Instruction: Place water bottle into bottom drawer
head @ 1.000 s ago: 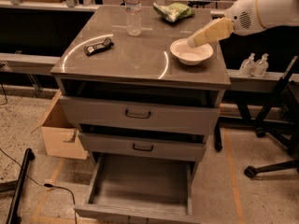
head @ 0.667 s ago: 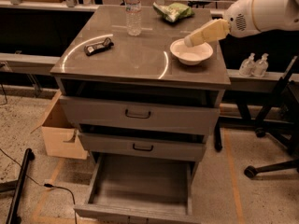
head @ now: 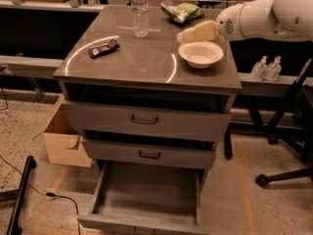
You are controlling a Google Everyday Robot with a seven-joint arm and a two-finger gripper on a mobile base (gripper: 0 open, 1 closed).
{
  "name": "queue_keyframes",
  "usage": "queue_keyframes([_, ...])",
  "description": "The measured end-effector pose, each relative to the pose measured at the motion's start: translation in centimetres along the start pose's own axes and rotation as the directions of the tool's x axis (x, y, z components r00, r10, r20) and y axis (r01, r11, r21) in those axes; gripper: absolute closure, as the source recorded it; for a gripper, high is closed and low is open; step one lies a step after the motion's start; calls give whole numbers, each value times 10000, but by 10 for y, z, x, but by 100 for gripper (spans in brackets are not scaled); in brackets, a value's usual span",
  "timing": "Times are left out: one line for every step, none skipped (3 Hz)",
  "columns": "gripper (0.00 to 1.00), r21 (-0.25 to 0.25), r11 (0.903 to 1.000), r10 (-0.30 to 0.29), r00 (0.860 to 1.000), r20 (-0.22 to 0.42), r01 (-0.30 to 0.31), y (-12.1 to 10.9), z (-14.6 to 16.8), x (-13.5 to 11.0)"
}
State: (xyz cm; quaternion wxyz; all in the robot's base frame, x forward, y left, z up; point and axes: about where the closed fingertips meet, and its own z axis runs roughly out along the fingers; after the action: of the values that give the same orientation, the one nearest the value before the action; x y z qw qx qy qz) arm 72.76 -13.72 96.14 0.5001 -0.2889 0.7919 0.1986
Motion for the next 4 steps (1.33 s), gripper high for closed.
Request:
queue_keyframes([0, 94, 9991, 406, 9986, 329, -410, -12, 18, -4])
queue_keyframes([0, 80, 9977, 665, 9961, 578, -671, -18, 31, -7])
queue_keyframes([0, 62, 9961, 874, 9936, 715, -880, -25, 44, -11])
queue_keyframes([0, 60, 9961, 874, 9936, 714, -880, -25, 44, -11])
